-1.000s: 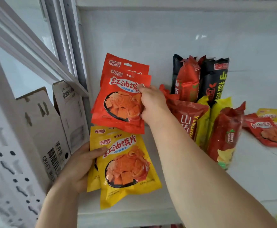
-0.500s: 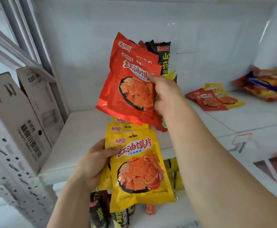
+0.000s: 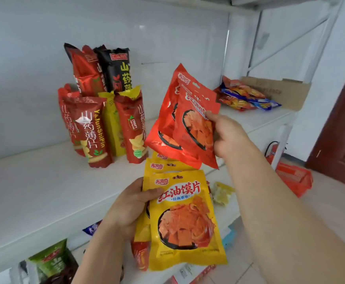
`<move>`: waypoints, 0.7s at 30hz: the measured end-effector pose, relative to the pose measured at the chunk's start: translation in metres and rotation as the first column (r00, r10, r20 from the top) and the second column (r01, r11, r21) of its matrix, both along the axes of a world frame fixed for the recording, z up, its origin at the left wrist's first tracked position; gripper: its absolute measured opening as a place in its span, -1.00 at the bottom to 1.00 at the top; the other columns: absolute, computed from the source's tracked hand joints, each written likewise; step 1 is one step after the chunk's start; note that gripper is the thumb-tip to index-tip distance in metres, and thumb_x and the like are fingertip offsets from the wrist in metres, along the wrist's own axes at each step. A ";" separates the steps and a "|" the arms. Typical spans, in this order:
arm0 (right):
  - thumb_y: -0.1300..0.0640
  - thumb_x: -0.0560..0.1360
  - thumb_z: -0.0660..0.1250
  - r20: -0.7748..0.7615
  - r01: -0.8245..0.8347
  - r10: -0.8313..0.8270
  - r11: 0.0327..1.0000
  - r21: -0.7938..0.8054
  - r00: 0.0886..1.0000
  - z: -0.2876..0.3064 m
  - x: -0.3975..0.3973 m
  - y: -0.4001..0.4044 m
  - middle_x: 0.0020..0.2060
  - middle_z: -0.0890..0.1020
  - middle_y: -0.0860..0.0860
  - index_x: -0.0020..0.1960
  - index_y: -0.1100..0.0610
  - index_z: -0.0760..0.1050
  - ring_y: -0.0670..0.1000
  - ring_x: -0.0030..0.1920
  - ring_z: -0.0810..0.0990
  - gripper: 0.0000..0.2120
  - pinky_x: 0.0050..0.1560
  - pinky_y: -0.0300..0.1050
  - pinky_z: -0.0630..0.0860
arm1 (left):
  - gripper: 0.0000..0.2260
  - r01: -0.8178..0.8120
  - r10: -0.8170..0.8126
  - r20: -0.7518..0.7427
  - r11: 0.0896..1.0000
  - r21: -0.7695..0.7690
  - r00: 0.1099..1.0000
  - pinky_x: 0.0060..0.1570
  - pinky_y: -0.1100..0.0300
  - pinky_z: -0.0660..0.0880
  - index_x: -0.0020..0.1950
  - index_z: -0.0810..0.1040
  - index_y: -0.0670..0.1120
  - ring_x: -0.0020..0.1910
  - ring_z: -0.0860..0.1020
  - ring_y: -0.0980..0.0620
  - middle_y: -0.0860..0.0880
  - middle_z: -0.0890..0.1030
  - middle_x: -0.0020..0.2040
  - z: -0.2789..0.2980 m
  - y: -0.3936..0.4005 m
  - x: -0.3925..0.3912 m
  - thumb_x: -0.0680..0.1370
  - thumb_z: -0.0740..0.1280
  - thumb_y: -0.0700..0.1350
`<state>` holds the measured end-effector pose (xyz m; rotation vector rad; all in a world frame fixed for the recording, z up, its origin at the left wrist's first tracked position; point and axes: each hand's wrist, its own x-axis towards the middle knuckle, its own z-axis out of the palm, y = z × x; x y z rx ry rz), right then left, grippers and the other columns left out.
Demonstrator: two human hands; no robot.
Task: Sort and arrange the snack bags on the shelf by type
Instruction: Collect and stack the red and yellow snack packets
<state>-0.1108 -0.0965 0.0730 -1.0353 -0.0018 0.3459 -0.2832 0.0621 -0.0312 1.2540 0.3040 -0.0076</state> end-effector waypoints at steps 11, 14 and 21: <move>0.10 0.62 0.28 -0.101 0.081 -0.090 0.993 -0.091 0.991 -0.022 0.104 -0.113 0.05 0.71 0.17 0.24 0.21 0.55 0.16 0.02 0.71 -0.73 -0.21 0.05 0.65 | -0.65 0.043 -0.043 -0.002 0.999 0.021 0.999 0.18 -0.36 0.53 0.33 0.53 -0.16 0.10 0.66 -0.36 -0.27 0.69 0.15 -0.003 -0.081 0.118 0.54 0.41 -0.24; 0.08 0.62 0.29 -0.102 0.065 -0.076 0.992 -0.110 0.992 -0.021 0.149 -0.144 0.03 0.71 0.17 0.23 0.21 0.56 0.16 -0.01 0.71 -0.73 -0.11 0.08 0.65 | -0.63 0.003 -0.003 -0.005 1.000 0.010 1.000 0.18 -0.35 0.53 0.33 0.53 -0.16 0.09 0.66 -0.36 -0.27 0.69 0.14 0.000 -0.109 0.161 0.53 0.42 -0.23; 0.06 0.62 0.28 -0.132 -0.027 0.009 0.991 -0.132 0.991 -0.017 0.242 -0.182 0.04 0.71 0.17 0.25 0.20 0.55 0.18 0.04 0.70 -0.72 0.07 0.18 0.61 | -0.66 -0.134 0.134 -0.012 0.991 0.004 0.991 0.14 -0.32 0.56 0.32 0.54 -0.13 0.06 0.69 -0.32 -0.24 0.71 0.11 0.010 -0.151 0.239 0.54 0.42 -0.23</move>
